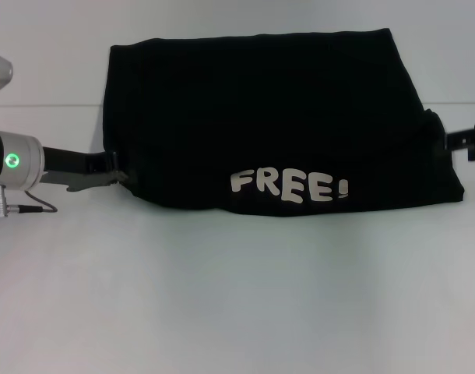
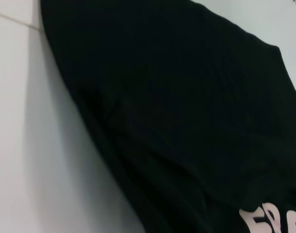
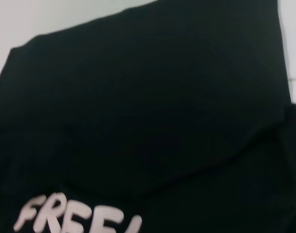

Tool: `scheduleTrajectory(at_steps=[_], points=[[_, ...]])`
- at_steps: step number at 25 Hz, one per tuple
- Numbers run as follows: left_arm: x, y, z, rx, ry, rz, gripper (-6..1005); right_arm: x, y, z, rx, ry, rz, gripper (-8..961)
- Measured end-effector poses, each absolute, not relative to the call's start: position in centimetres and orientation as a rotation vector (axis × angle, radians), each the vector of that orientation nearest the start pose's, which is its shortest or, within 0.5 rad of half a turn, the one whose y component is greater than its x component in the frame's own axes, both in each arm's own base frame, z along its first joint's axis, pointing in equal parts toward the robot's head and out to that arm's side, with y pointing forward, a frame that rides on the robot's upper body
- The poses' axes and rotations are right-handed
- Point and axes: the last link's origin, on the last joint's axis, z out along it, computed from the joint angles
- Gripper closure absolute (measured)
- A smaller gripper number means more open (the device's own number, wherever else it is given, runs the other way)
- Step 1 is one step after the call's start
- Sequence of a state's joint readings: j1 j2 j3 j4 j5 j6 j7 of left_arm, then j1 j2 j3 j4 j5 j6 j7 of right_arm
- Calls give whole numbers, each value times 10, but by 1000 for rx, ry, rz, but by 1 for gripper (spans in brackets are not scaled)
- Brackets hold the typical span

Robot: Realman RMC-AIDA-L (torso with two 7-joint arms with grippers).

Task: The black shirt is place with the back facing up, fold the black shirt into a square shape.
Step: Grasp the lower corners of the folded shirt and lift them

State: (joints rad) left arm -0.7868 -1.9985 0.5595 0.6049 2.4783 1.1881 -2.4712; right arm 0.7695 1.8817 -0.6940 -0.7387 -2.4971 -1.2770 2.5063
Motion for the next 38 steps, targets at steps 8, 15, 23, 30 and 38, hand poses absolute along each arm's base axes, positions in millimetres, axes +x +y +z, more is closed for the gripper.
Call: scheduleTrajectory(at_steps=[8, 15, 23, 30, 38], points=[[-265, 427, 30, -2054, -1696, -359, 998, 301, 423, 76, -2013, 1540, 133, 192], [-262, 431, 31, -2052, -1682, -363, 998, 307, 428, 63, -1978, 1540, 135, 255], [-263, 432, 32, -2042, -1681, -368, 998, 308, 430, 52, -1968, 1518, 113, 304], [-262, 433, 33, -2038, -1675, -376, 998, 306, 430, 39, -1979, 1505, 77, 303], [-262, 433, 33, -2035, -1676, -387, 998, 307, 431, 44, -1956, 1516, 87, 516]])
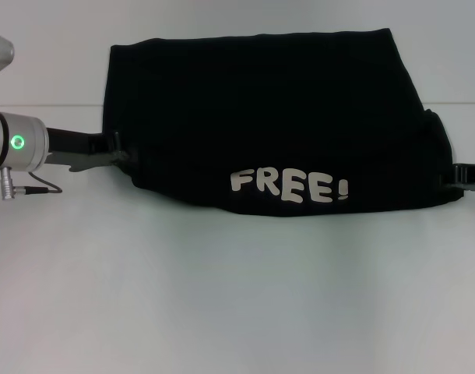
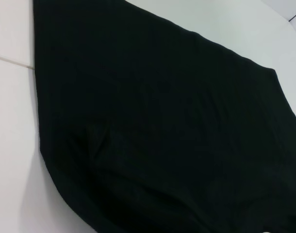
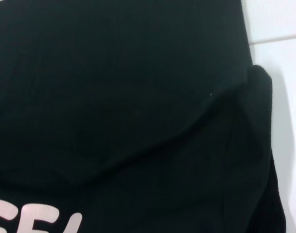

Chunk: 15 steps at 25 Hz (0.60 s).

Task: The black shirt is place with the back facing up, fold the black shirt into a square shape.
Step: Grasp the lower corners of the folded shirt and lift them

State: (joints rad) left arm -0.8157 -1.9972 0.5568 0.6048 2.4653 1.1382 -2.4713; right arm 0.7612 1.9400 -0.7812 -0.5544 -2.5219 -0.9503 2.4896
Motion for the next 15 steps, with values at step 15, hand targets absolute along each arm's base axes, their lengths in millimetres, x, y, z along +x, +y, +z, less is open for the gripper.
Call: scheduleTrajectory(at_steps=[15], points=[[-255, 423, 34, -2158, -1698, -283, 997, 304, 418, 64, -1967, 1633, 75, 899]])
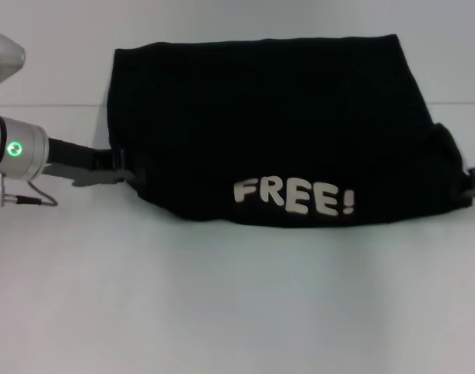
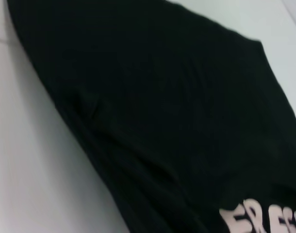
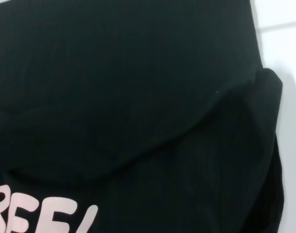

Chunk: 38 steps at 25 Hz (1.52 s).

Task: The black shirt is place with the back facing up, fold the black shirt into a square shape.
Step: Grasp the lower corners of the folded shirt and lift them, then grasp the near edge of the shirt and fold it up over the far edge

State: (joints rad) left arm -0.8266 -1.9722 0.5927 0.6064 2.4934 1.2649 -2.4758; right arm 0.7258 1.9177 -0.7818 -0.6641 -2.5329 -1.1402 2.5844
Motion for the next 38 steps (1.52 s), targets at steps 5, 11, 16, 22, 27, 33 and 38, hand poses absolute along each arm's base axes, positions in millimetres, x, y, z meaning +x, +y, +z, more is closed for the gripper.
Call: scheduleTrajectory(at_steps=[5, 11, 16, 22, 27, 33, 38], points=[[-258, 402, 38, -2259, -1756, -149, 997, 318, 389, 77, -1940, 1746, -29, 908], [-262, 365, 47, -2420, -1810, -56, 997, 332, 341, 88, -1937, 1870, -141, 908], [-267, 329, 48, -2581, -1878, 82, 997, 341, 305, 92, -1970, 1968, -198, 908], [-273, 304, 46, -2653, -1943, 169, 997, 347, 279, 93, -2043, 2047, -229, 908], [-274, 307, 52, -2638, -1926, 126, 997, 342, 278, 100, -2084, 2050, -149, 908], [-268, 319, 76, -2610, -1897, -119, 998, 327, 283, 121, -2156, 2000, 22, 908], [-260, 347, 96, -2473, -1881, -343, 998, 318, 311, 150, -2135, 1871, 307, 909]])
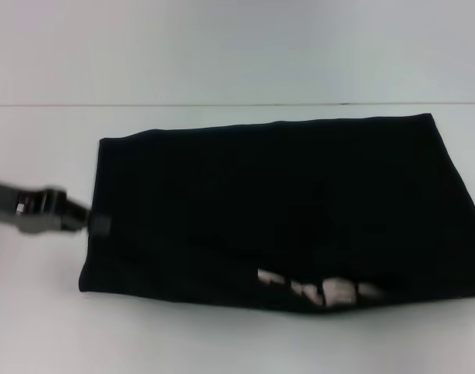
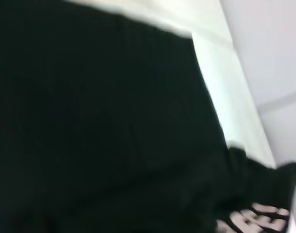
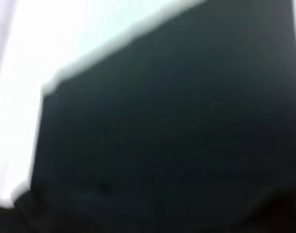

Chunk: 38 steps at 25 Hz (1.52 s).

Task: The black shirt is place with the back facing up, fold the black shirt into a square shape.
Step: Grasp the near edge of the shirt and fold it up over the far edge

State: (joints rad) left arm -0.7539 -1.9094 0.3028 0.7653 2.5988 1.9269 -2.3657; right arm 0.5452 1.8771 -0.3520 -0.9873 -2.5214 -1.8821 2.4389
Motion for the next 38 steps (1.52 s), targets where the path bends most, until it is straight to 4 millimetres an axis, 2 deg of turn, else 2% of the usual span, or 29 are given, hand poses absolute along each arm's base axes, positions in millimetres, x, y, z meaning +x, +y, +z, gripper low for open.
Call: scheduleTrajectory(at_steps=[4, 6, 10, 12, 15, 19, 30, 34, 38], points=[[-253, 379, 93, -2321, -1868, -455, 998, 316, 351, 160, -2022, 1803, 501, 909], [-253, 396, 86, -2234, -1861, -477, 998, 316, 373, 155, -1951, 1780, 548, 909], [-255, 420, 63, -2122, -1829, -452, 997, 314, 405, 126, -1868, 1753, 563, 909], [-257, 427, 52, -2080, -1809, -428, 997, 313, 418, 105, -1829, 1734, 534, 909], [-258, 433, 41, -2030, -1784, -417, 997, 314, 430, 90, -1769, 1689, 508, 909], [-257, 441, 37, -1993, -1743, -415, 997, 309, 442, 79, -1710, 1643, 521, 909], [-248, 467, 46, -1856, -1659, -513, 998, 293, 467, 65, -1635, 1553, 538, 909], [-248, 471, 35, -1826, -1601, -478, 998, 295, 472, 49, -1589, 1506, 480, 909], [-248, 474, 26, -1814, -1559, -448, 998, 288, 478, 39, -1585, 1443, 443, 908]])
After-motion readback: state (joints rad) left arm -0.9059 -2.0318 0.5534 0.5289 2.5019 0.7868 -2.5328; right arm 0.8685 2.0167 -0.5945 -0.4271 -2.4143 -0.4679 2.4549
